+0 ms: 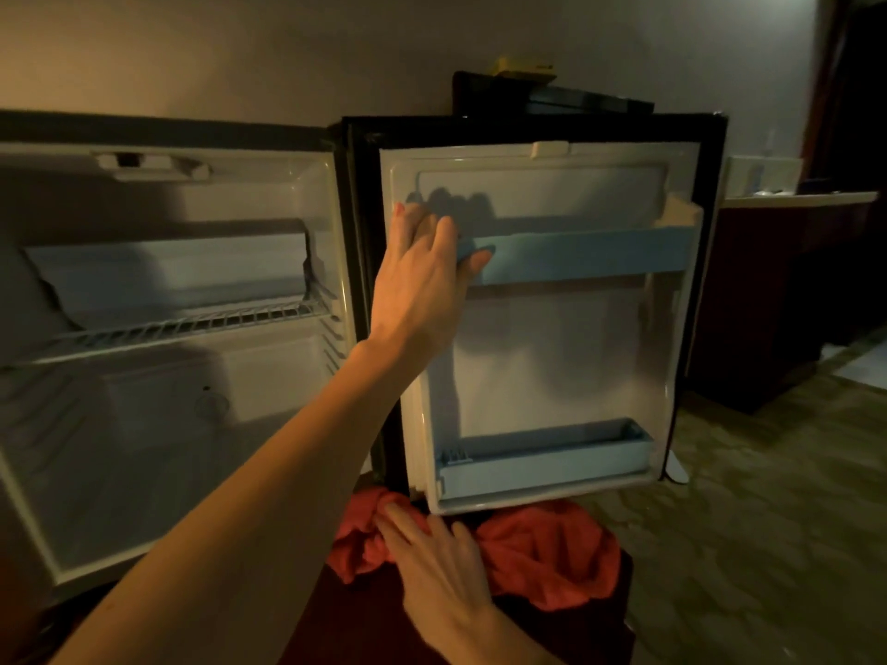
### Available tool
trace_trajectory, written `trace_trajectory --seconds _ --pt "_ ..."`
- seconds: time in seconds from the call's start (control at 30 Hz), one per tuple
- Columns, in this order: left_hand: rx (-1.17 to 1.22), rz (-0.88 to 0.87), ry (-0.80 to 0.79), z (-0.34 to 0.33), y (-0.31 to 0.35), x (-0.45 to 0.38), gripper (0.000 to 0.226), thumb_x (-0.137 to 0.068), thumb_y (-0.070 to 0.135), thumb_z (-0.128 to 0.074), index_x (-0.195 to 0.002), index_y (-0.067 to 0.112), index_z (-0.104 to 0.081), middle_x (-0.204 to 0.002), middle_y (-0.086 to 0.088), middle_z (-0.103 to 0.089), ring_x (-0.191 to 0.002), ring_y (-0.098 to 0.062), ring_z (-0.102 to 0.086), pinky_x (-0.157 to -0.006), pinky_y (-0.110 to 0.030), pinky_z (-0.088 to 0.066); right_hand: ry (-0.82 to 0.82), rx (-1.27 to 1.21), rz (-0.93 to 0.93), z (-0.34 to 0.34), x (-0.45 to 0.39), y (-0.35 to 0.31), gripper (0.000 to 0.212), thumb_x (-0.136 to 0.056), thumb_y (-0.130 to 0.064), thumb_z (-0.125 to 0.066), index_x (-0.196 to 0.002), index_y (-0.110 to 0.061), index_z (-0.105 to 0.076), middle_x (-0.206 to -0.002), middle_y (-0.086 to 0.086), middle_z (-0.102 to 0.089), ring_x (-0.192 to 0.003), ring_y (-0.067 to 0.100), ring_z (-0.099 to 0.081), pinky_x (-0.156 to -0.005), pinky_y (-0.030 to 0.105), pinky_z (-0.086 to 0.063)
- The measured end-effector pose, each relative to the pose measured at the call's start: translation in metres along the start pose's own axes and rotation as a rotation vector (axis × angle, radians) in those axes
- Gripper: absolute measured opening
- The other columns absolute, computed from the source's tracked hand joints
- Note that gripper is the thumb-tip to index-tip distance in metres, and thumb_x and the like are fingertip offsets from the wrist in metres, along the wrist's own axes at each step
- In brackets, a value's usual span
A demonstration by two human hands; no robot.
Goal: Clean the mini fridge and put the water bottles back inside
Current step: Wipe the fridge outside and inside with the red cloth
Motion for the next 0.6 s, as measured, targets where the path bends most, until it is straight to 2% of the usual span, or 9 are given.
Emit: trace_trajectory --seconds 0.07,0.13,0.2,0.27,0.33,0.4,0.6 --pt "-0.01 -0.006 0.0 0.001 0.0 0.0 0.038 -0.099 0.044 -0.047 -0.109 0.008 -0.054 -0.123 -0.016 -0.059 -0.139 -0.028 -0.026 -0.113 -0.05 -0.029 0.035 0.04 -0.007 -0.003 0.007 0.013 0.081 -0.086 -0.005 -0.051 -0.154 -0.027 -0.013 -0.161 -0.012 -0.006 -0.119 0.035 -0.043 -0.089 0.048 -0.038" --pt "-0.01 -0.006 0.018 0.001 0.0 0.001 0.038 -0.099 0.044 -0.047 -0.108 0.008 -0.054 -0.123 -0.016 -0.059 -0.138 -0.028 -0.026 -0.113 -0.05 -0.029 0.044 0.091 -0.019 -0.003 0.02 0.031 0.079 -0.085 -0.007 -0.051 -0.154 -0.027 -0.018 -0.16 -0.012 -0.015 -0.117 0.035 -0.046 -0.088 0.049 -0.041" --pt "-0.006 -0.008 0.044 0.001 0.001 0.002 0.037 -0.099 0.043 -0.048 -0.107 0.007 -0.054 -0.122 -0.016 -0.059 -0.137 -0.029 -0.027 -0.114 -0.049 -0.028 0.068 0.147 -0.065 0.005 0.035 0.052 0.075 -0.075 -0.01 -0.063 -0.145 -0.028 -0.042 -0.149 -0.012 -0.04 -0.108 0.031 -0.055 -0.08 0.046 -0.047" --pt "-0.001 -0.008 0.057 0.001 0.0 0.002 0.037 -0.098 0.044 -0.049 -0.105 0.008 -0.054 -0.12 -0.016 -0.059 -0.137 -0.028 -0.027 -0.115 -0.047 -0.028 0.041 0.184 -0.13 0.009 0.047 0.074 0.06 -0.072 -0.012 -0.064 -0.129 -0.029 -0.055 -0.14 -0.013 -0.047 -0.104 0.028 -0.056 -0.08 0.044 -0.047" --pt "0.016 0.002 0.048 0.001 0.0 0.003 0.037 -0.098 0.045 -0.048 -0.106 0.009 -0.054 -0.12 -0.015 -0.058 -0.138 -0.028 -0.026 -0.113 -0.049 -0.031 -0.003 0.155 -0.18 0.009 0.055 0.095 0.049 -0.08 -0.011 -0.055 -0.125 -0.029 -0.05 -0.143 -0.013 -0.038 -0.111 0.03 -0.048 -0.087 0.046 -0.04" --pt "0.027 0.008 0.04 0.001 -0.001 0.003 0.038 -0.098 0.047 -0.047 -0.106 0.01 -0.053 -0.121 -0.014 -0.057 -0.138 -0.027 -0.024 -0.111 -0.05 -0.033 -0.01 0.16 -0.237 0.012 0.061 0.111 0.045 -0.083 -0.013 -0.05 -0.124 -0.031 -0.048 -0.141 -0.013 -0.038 -0.114 0.03 -0.046 -0.089 0.045 -0.038" --pt "0.027 0.012 0.056 0.001 0.0 0.001 0.036 -0.097 0.044 -0.05 -0.104 0.009 -0.053 -0.119 -0.017 -0.058 -0.135 -0.024 -0.023 -0.111 -0.052 -0.034 0.044 0.097 -0.437 0.026 0.084 0.173 0.026 -0.095 -0.033 -0.043 -0.12 -0.033 -0.051 -0.128 -0.018 -0.048 -0.114 0.019 -0.051 -0.082 0.033 -0.05"
Point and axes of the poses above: each hand's wrist, its own x-axis away from the middle knuckle, its own z-axis out of the back of the hand, y = z × x, the point moved 6 cm from there along -x, towards the middle knuckle
